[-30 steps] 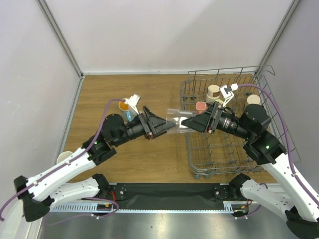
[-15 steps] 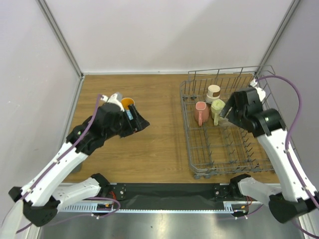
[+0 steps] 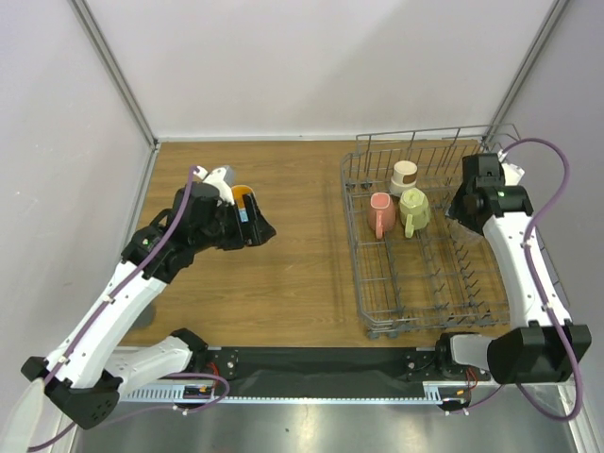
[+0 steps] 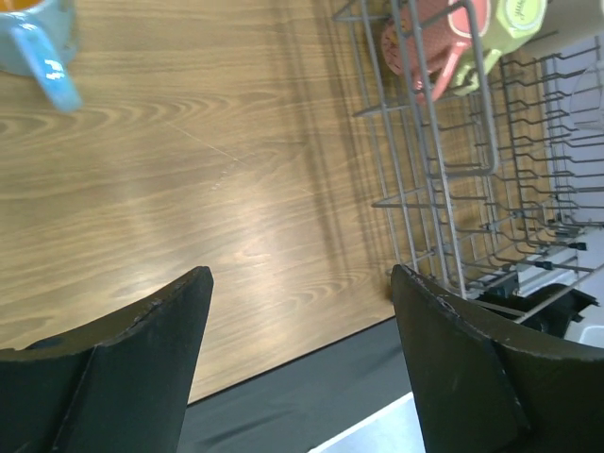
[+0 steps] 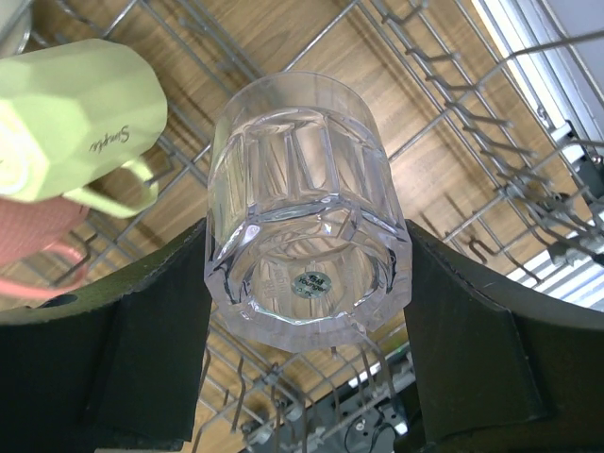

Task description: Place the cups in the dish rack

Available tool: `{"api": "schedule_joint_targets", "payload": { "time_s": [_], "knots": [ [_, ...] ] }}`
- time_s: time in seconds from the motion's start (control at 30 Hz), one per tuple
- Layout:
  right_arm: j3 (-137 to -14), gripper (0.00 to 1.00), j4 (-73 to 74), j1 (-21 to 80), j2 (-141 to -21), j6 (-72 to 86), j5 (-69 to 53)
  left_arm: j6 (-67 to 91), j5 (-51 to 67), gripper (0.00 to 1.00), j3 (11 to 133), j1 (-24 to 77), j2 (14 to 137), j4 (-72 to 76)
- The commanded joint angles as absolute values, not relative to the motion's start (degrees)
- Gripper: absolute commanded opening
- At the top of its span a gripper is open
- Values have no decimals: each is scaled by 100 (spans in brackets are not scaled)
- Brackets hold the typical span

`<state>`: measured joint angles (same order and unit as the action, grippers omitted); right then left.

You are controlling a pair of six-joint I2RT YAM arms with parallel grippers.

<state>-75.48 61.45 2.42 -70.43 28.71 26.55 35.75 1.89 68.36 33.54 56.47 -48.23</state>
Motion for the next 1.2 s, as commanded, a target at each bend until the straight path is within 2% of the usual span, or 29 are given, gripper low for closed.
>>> {"api": "schedule_joint_targets", "payload": {
  "time_s": [0.0, 0.4, 0.57, 0.77, 0.9, 0.97, 1.0, 1.07, 1.1, 1.17],
  "knots": [
    [-7471, 0, 5669, 202, -7180, 2681, 2769, 3103, 483, 82, 7171, 3068, 5520, -4913],
    [-7242, 0, 5440, 132, -7752, 2715, 2918, 2874, 782, 83, 7295, 2619, 5511, -4966],
    [-6848, 3, 5151, 79, -7787, 2707, 2786, 2892, 887, 83, 7400, 2566, 5607, -4931],
    [-6496, 12, 4843, 44, -7945, 2663, 2567, 3032, 1063, 83, 7506, 2558, 5748, -4896],
    [-6390, 36, 4720, 35, -8042, 2558, 2417, 3120, 1090, 83, 7585, 2540, 5783, -4887],
    [-6390, 45, 4711, 44, -8068, 2505, 2294, 3181, 1081, 83, 7611, 2531, 5801, -4860],
    [-6398, 59, 4728, 44, -8068, 2505, 2259, 3208, 1081, 83, 7637, 2531, 5818, -4860],
    [-6407, 71, 4755, 35, -8042, 2496, 2162, 3296, 1020, 83, 7655, 2523, 5871, -4887],
    [-6425, 84, 4807, 44, -8033, 2487, 2162, 3348, 950, 83, 7716, 2522, 5897, -4922],
    [-6460, 94, 4860, 53, -7998, 2487, 2118, 3463, 757, 83, 7822, 2496, 6029, -5097]
  ]
}}
